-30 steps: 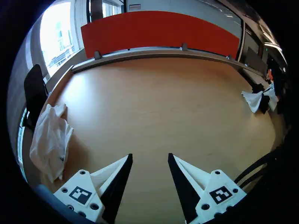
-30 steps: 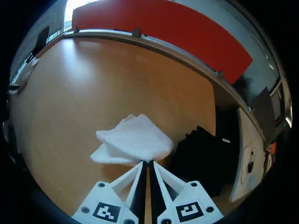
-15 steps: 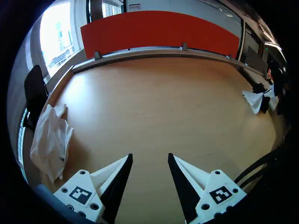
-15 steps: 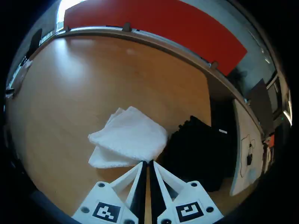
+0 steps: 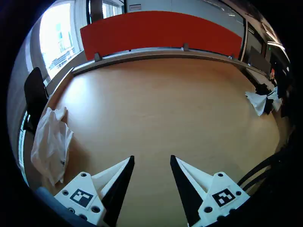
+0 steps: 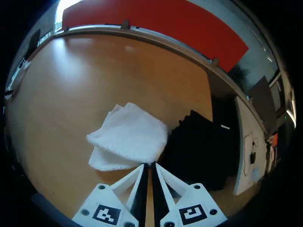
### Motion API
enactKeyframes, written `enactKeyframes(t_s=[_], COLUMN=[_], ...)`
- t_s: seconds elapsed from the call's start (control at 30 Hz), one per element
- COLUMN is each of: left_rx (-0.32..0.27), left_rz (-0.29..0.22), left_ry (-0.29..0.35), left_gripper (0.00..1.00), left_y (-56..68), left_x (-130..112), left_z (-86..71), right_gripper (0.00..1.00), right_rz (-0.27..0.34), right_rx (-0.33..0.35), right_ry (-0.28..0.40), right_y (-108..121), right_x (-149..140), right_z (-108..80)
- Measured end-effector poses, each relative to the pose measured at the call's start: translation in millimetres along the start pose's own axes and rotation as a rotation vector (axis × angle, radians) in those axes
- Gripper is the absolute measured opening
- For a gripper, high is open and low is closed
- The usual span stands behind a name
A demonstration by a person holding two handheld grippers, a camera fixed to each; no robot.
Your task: Fold towel
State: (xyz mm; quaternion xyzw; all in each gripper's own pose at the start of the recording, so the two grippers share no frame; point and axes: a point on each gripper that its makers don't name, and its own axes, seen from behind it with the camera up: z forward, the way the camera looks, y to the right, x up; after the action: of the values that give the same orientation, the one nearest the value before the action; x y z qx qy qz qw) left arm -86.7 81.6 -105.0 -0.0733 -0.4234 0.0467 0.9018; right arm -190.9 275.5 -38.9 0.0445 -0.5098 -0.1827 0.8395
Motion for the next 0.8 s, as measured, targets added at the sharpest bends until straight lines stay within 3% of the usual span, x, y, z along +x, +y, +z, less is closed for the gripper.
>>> enactKeyframes(t_s=[0.27, 0.37, 0.53, 0.63, 0.7, 0.8], left_rx=[-0.004, -0.006, -0.01, -0.012, -0.013, -0.014], left_rz=[0.001, 0.004, 0.01, 0.011, 0.012, 0.013], left_ry=[0.003, 0.004, 0.008, 0.009, 0.01, 0.012], left_gripper=[0.69, 0.69, 0.69, 0.69, 0.69, 0.69], left_y=[3.1, 4.2, 5.6, 5.7, 5.7, 5.6], left_x=[1.9, 3.1, 5.0, 5.6, 5.8, 6.0], left_z=[0.8, 1.6, 1.6, 1.1, 0.6, -0.3], right_gripper=[0.11, 0.17, 0.37, 0.67, 0.81, 0.88], right_rz=[0.001, 0.002, 0.009, 0.02, 0.029, 0.038], right_rx=[-0.018, -0.028, -0.051, -0.065, -0.068, -0.067], right_ry=[-0.001, -0.002, -0.005, 0.001, 0.008, 0.017], right_y=[3.7, 5.7, 11.2, 14.4, 15.1, 14.3], right_x=[-7.3, -10.3, -14.6, -14.5, -13.5, -11.1], right_z=[-4.7, -7.3, -10.1, -11.7, -12.7, -13.4])
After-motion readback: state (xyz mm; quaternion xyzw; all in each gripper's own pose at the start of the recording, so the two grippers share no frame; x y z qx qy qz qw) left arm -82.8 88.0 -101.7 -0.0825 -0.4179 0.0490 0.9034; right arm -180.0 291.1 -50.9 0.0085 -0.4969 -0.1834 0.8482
